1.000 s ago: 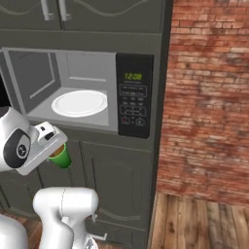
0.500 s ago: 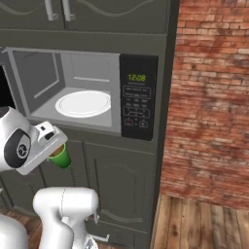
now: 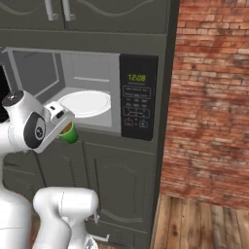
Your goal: Place the microwavable item in the microwave. Then, close the microwave door and press the start button.
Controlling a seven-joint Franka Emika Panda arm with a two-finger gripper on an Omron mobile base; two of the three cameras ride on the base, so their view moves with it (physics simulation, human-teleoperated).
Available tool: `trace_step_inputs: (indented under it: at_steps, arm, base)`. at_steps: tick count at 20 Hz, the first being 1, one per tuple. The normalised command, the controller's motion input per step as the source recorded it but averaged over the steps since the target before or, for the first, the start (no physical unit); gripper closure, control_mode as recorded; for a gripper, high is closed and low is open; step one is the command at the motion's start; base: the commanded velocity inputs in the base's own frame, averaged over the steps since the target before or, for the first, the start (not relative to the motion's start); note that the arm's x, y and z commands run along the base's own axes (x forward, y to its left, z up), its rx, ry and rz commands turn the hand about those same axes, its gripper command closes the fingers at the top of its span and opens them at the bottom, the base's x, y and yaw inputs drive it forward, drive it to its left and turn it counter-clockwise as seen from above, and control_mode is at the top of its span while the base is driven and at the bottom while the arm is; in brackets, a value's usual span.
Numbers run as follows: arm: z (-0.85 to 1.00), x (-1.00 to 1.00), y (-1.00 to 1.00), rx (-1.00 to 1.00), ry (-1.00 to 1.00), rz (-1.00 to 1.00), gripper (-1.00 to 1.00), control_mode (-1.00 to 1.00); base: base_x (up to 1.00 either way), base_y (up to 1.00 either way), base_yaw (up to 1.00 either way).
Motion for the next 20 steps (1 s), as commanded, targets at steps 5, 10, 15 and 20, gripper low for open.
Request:
trace_step_inputs:
  at_steps: [5,10,15,20]
  arm:
    - [0.16,0.8,0.21,0.0,-0.03,0.02,1.0,-1.0]
    - [0.0,0.97,0.36,0.0,0.0,0.0,1.0,-1.0]
    - [0.0,0.8,0.14,0.0,0.0,0.01,1.0,-1.0]
    - [-0.06,0.66,0.11,-0.01,0.0,0.0,1.0,-1.0]
  base:
    - [0.0,0.0,0.0]
    - [0.0,0.0,0.0]
    - [0.0,0.0,0.0]
    - [0.0,0.0,0.0]
